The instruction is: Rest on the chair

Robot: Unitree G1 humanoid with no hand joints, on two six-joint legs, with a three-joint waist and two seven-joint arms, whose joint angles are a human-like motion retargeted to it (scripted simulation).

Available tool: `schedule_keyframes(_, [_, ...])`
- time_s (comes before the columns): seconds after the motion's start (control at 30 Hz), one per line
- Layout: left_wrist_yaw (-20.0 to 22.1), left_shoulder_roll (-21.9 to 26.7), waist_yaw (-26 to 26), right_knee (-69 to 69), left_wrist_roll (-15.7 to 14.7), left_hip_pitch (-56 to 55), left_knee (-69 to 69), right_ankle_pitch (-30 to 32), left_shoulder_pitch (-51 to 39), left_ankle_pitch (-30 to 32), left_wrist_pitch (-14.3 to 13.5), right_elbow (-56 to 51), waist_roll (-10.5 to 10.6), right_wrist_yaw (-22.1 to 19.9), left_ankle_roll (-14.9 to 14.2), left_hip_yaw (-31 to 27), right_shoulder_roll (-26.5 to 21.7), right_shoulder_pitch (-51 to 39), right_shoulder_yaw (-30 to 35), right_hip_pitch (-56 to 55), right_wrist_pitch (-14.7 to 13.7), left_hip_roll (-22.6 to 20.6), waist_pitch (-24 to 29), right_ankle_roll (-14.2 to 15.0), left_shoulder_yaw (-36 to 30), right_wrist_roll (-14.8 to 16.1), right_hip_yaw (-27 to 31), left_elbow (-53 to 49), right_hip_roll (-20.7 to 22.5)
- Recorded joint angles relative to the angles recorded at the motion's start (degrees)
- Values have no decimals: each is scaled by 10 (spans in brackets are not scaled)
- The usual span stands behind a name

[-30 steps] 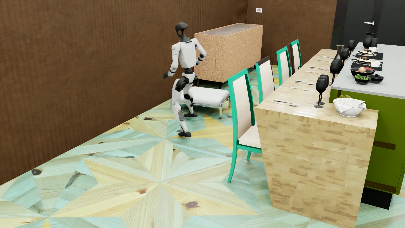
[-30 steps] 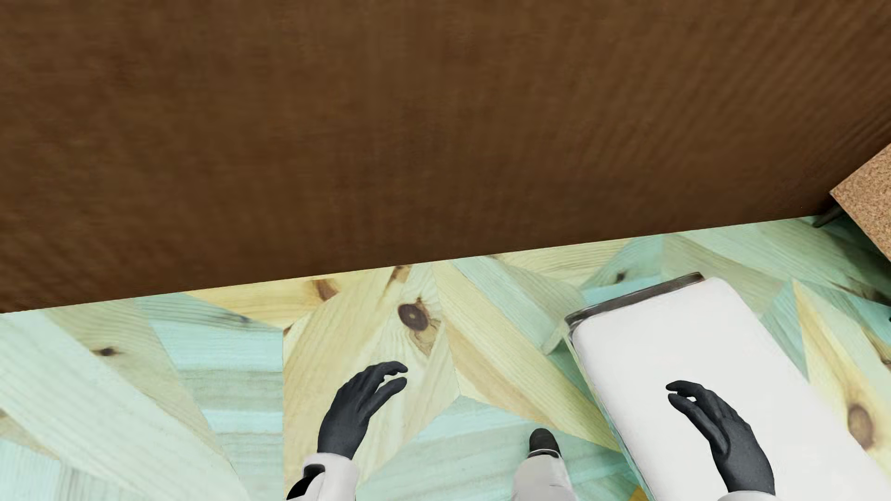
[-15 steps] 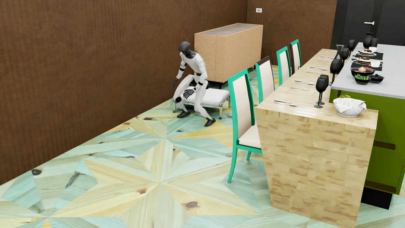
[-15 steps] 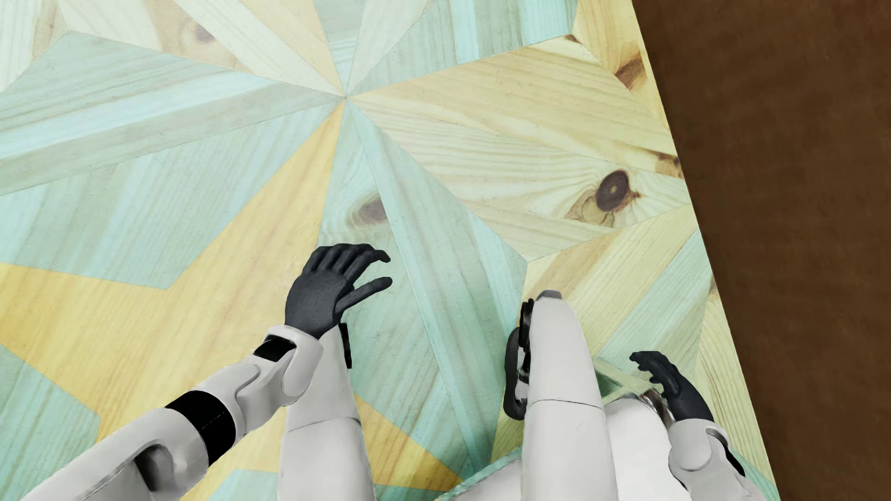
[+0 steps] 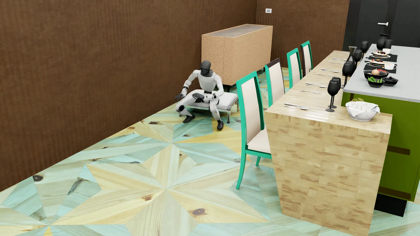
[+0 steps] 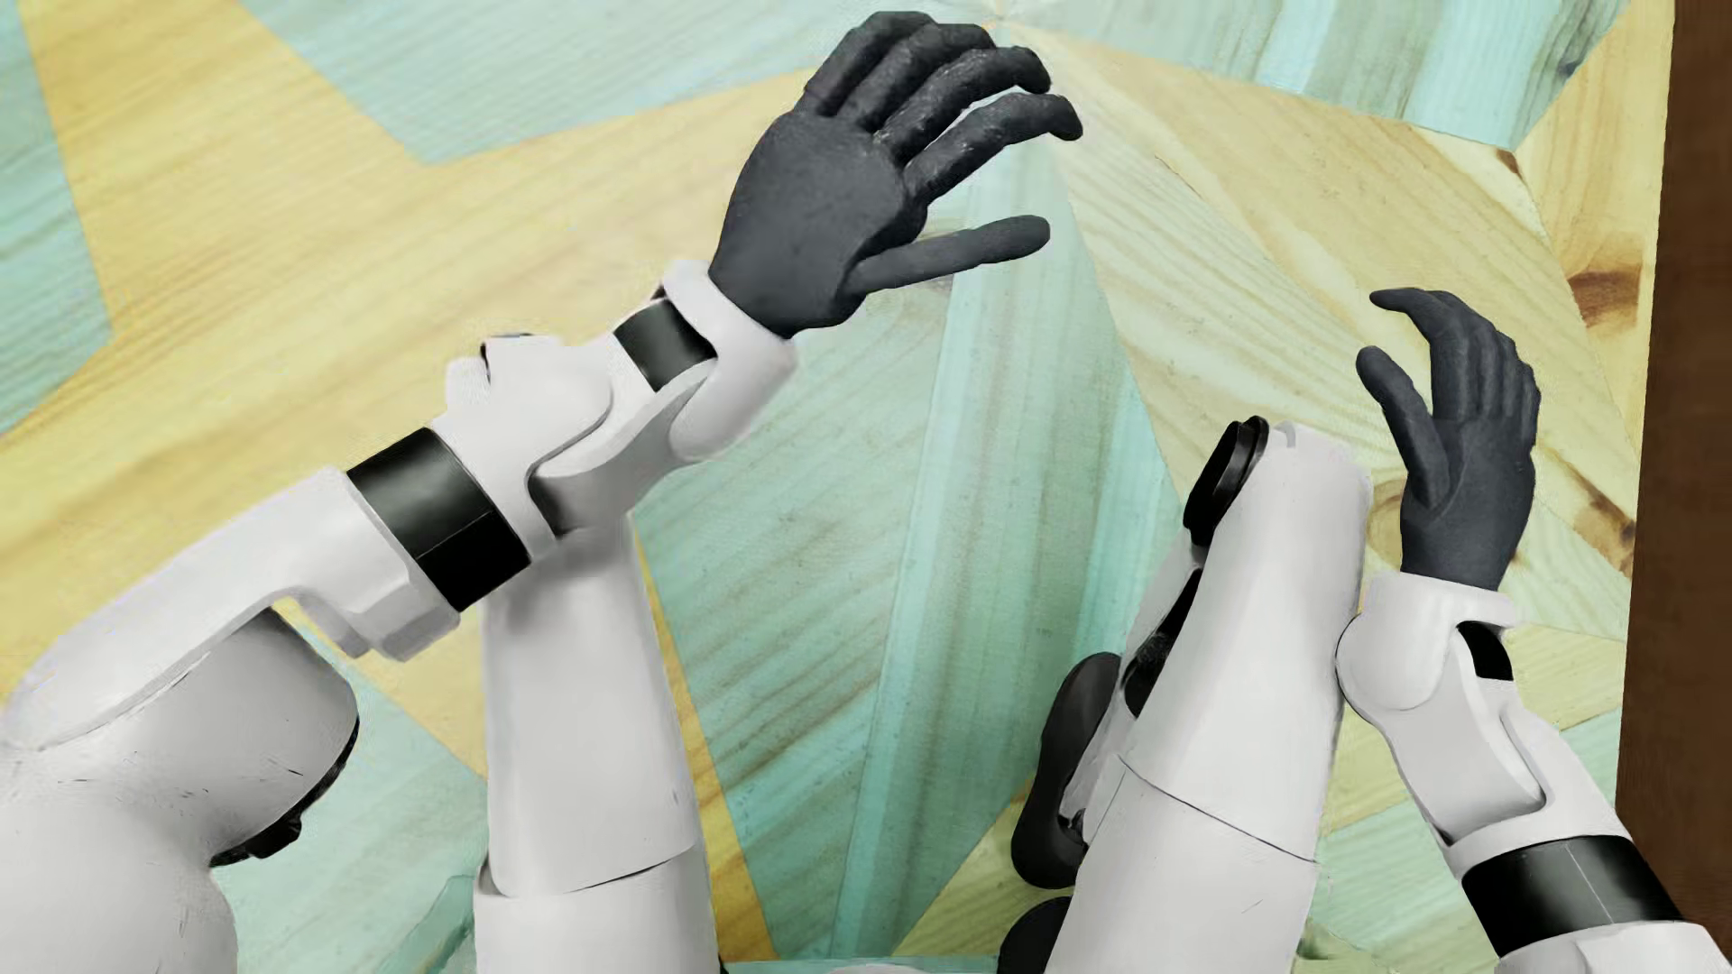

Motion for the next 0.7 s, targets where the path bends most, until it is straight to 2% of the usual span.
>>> schedule_keyframes(0.03, [-12, -6, -1, 1, 16, 23, -3, 11, 121, 0, 2, -14, 0, 37, -4, 2, 6, 3, 14, 14, -10, 11, -8, 2, 54, -17, -3, -36, 2])
schedule_keyframes(0.07, [-7, -12, -3, 9, 19, 47, -3, 45, 200, -6, -1, -29, -8, 61, -7, 0, 14, 2, 25, 9, -1, 21, -13, 12, 99, -32, 1, -76, 10])
schedule_keyframes(0.1, [-16, -17, -4, 15, 27, 66, -1, 107, 257, -1, 14, -53, -7, 58, 3, 5, 13, 0, 40, -9, 16, 27, -17, -8, 144, -50, 13, -128, 17])
schedule_keyframes(0.13, [-49, -18, -10, 15, 39, 96, -9, 109, 300, -7, 5, -74, -10, 46, -8, 10, 13, -5, 61, -34, 51, 31, -20, 2, 188, -68, 41, -172, 27])
schedule_keyframes(0.17, [-76, -25, -14, 0, 58, 112, -10, 108, 351, -2, -24, -100, -6, 81, -6, 11, 14, -10, 81, -45, 23, 41, -26, -4, 229, -86, 47, -199, 51])
schedule_keyframes(0.2, [-110, -33, -19, -27, 73, 134, -15, 127, 412, 3, -17, -124, -2, 129, -10, 16, 20, -14, 103, -49, 6, 51, -32, 27, 265, -94, 51, -223, 75])
schedule_keyframes(0.23, [-153, -44, -22, -58, 93, 152, -21, 148, 463, 8, -41, -137, -1, 188, -17, 15, 26, -22, 120, -42, -19, 56, -37, 36, 287, -104, 48, -228, 94])
schedule_keyframes(0.27, [-192, -54, -28, -82, 111, 163, -23, 168, 508, 26, -52, -141, 2, 244, -38, 13, 30, -36, 139, -31, -37, 67, -46, 35, 312, -114, 43, -226, 114])
schedule_keyframes(0.3, [-239, -63, -36, -102, 124, 164, -23, 176, 534, 52, -69, -124, 5, 306, -47, 8, 37, -57, 163, -11, -70, 76, -51, 28, 331, -114, 35, -208, 130])
schedule_keyframes(0.33, [-256, -78, -38, -123, 128, 162, -23, 205, 549, 59, -72, -101, 12, 339, -55, 3, 40, -72, 179, 12, -78, 78, -55, 22, 336, -125, 31, -181, 136])
schedule_keyframes(0.37, [-248, -91, -40, -139, 144, 167, -21, 176, 561, 27, -83, -74, 16, 367, -53, 2, 44, -79, 190, 37, -78, 79, -61, 19, 335, -127, 33, -153, 143])
schedule_keyframes(0.4, [-220, -99, -41, -142, 153, 181, -25, 174, 564, 11, -73, -42, 10, 372, -30, 13, 48, -84, 206, 43, -76, 84, -64, -4, 337, -127, 23, -130, 154])
schedule_keyframes(0.43, [-191, -108, -40, -142, 150, 194, -36, 187, 556, 19, -68, -13, 11, 330, -31, 20, 47, -90, 210, 44, -94, 87, -66, -5, 335, -127, 24, -98, 153])
schedule_keyframes(0.47, [-176, -111, -40, -143, 146, 204, -53, 189, 546, 39, -55, -2, 18, 307, -32, 23, 45, -96, 222, 50, -83, 87, -67, -1, 327, -111, 27, -70, 156])
schedule_keyframes(0.5, [-190, -109, -38, -144, 149, 204, -51, 178, 539, 43, -53, -3, 22, 315, -23, 31, 38, -99, 227, 58, -80, 86, -72, -10, 324, -109, 23, -57, 154])
schedule_keyframes(0.57, [-206, -104, -39, -141, 144, 208, -50, 171, 533, 45, -68, 20, 26, 354, -38, 30, 36, -114, 238, 64, -103, 89, -78, -11, 324, -108, 27, -46, 152])
schedule_keyframes(0.63, [-200, -95, -39, -136, 121, 205, -49, 165, 526, 44, -65, 43, 25, 334, -39, 30, 46, -110, 240, 63, -90, 89, -88, -11, 319, -93, 30, -30, 151])
schedule_keyframes(0.67, [-187, -100, -32, -136, 125, 199, -48, 164, 514, 41, -66, 49, 32, 313, -34, 27, 45, -108, 229, 64, -86, 85, -88, -10, 306, -89, 29, -16, 147])
schedule_keyframes(0.7, [-186, -98, -29, -134, 123, 198, -47, 164, 510, 43, -63, 50, 29, 304, -31, 27, 48, -100, 228, 62, -81, 83, -91, -10, 298, -88, 30, -14, 145])
